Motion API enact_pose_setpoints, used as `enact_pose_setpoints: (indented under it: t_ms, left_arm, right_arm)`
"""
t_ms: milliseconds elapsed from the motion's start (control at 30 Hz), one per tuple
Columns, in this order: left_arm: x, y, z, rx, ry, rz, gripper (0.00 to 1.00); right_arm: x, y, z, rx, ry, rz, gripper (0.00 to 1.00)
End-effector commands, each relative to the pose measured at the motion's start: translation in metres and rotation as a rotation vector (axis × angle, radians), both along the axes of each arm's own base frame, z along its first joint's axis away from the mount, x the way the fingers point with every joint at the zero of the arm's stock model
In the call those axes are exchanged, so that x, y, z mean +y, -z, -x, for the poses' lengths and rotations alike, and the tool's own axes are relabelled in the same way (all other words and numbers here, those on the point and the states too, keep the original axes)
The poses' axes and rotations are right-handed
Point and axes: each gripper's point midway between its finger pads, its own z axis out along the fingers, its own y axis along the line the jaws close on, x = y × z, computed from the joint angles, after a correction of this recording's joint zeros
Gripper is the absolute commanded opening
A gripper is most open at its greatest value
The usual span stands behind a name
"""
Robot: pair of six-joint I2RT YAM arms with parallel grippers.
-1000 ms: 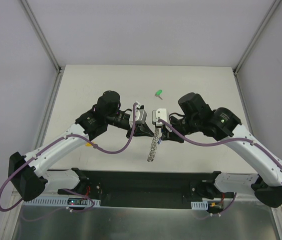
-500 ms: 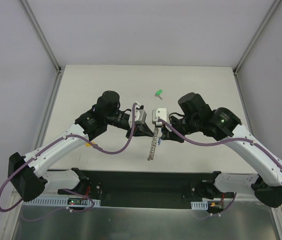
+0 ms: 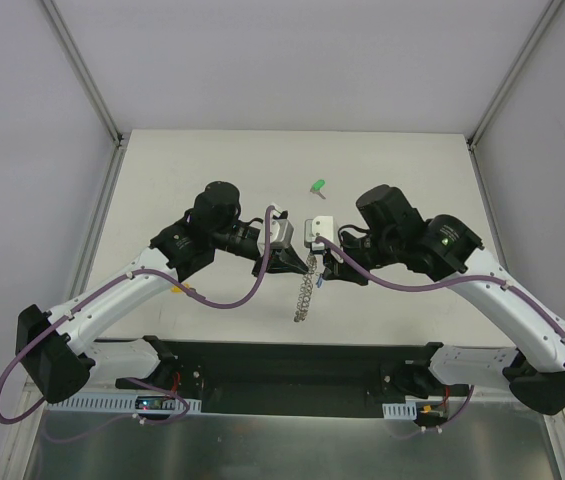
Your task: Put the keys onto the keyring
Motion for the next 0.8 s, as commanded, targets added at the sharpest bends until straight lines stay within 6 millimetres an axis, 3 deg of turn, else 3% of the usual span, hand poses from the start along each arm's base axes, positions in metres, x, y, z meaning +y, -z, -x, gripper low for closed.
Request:
enact_pose_setpoints:
  t_ms: [0,767]
  left_arm:
    - [0.0013,-0.0216,0.0058,-0.076,0.053,0.077,0.00]
    - [-0.0011,-0.0190,0.0054,-0.059,0.065,0.070,0.00]
  right_arm:
    - [0.0081,-0.0188,-0.0012,-0.019,-0.006,-0.057,0.01]
    - [0.0131,-0.0237,0.0010,-0.005,-0.019,-0.084,0.01]
